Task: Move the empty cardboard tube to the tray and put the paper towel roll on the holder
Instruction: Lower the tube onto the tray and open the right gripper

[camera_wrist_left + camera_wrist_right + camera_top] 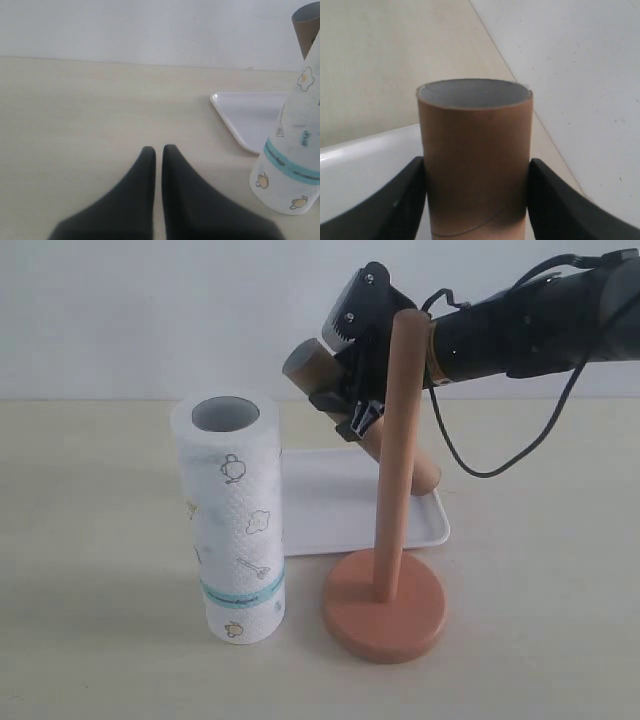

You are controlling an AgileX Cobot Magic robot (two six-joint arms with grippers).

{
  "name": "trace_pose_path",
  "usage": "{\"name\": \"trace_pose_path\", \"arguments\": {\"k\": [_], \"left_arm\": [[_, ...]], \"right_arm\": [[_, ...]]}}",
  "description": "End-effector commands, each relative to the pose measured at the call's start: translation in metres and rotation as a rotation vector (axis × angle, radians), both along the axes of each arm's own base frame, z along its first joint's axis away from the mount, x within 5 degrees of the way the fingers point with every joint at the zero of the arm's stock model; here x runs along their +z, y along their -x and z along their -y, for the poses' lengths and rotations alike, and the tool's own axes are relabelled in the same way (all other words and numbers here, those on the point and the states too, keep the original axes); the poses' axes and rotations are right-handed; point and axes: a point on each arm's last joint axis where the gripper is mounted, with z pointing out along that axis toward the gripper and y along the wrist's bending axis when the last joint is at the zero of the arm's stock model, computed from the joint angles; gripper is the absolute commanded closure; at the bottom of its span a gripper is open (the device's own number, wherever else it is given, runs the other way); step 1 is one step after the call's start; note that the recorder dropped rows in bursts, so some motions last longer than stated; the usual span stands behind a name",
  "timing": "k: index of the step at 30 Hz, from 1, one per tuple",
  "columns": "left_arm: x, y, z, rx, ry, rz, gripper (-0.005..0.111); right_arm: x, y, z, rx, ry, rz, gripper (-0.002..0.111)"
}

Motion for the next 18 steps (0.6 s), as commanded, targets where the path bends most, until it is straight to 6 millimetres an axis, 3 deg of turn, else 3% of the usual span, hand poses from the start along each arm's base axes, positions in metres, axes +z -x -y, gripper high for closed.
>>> {"name": "trace_pose_path", "arguments": {"k": [1,8,18], "left_arm": [[-0.0008,0.0001,0.0000,0.002,0.002,-0.001,0.103],[-0.0008,0.0001,0.0000,0.002,0.002,-0.001,0.103],[-0.0008,0.0001,0.0000,0.002,0.002,-0.001,0.103]], "right_arm": [[0.0029,-0.0008,-0.0010,-0.017,-0.018,-0.008,0.106],[0.0028,-0.0024,0.0004,-0.051,-0.026,-0.021,0.069],[0.0026,-0.0051,0.0027,-0.104,-0.034,-0.033,0.066]]}}
